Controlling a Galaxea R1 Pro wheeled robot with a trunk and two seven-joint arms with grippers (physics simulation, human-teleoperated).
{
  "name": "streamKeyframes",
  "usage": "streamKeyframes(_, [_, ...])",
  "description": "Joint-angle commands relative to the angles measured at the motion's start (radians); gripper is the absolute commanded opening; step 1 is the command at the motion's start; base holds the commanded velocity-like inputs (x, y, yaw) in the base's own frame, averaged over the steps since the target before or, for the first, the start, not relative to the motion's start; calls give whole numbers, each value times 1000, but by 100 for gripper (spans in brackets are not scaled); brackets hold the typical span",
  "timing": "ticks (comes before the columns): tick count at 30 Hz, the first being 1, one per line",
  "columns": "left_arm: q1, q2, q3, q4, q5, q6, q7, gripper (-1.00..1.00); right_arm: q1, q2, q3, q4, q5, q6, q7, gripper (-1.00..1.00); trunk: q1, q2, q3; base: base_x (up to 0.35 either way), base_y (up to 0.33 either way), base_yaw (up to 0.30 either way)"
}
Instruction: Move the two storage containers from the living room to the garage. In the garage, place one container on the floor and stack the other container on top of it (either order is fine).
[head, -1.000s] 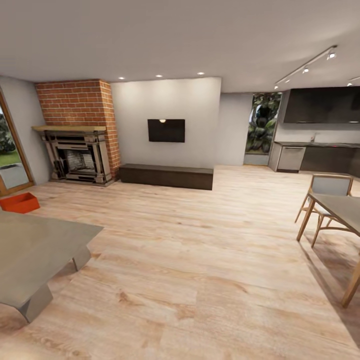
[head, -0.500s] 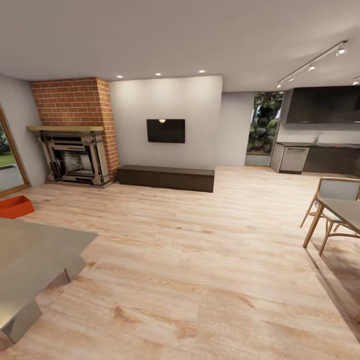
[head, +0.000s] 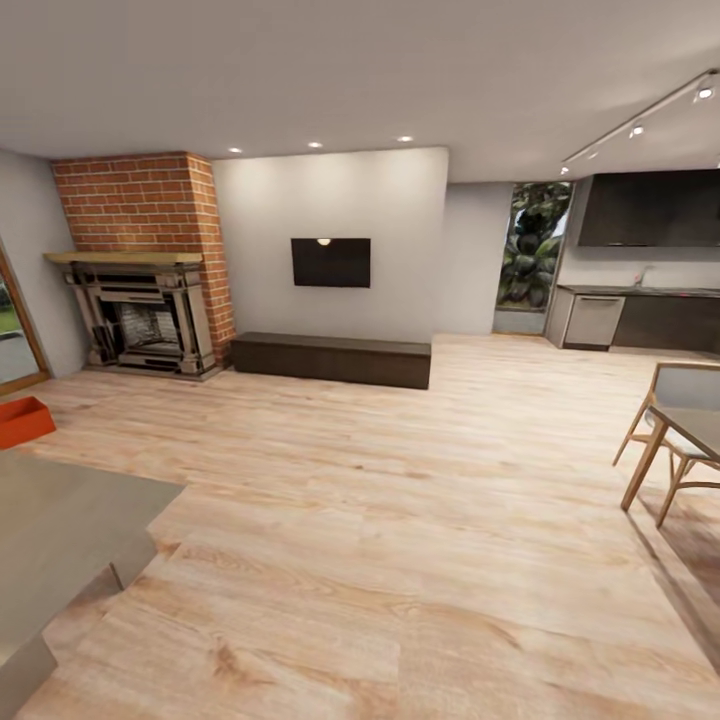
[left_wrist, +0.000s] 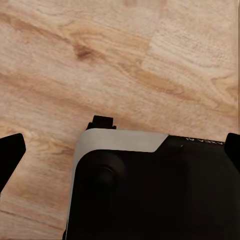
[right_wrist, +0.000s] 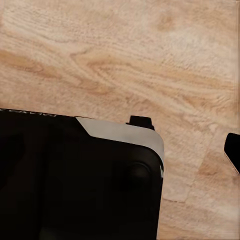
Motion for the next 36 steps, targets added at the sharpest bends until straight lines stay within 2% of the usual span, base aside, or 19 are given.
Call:
streamKeyframes(1, [-1,0,4,1,7,-3,-1,100,-1,1,8,2,-8,-3,0,100,1,-1,-1,323,0,0])
streamKeyframes(36, [-1,0,4,1,7,-3,0,100,-1,1,10,2,-6,-4,-15,100,1,-1,-1,323,0,0])
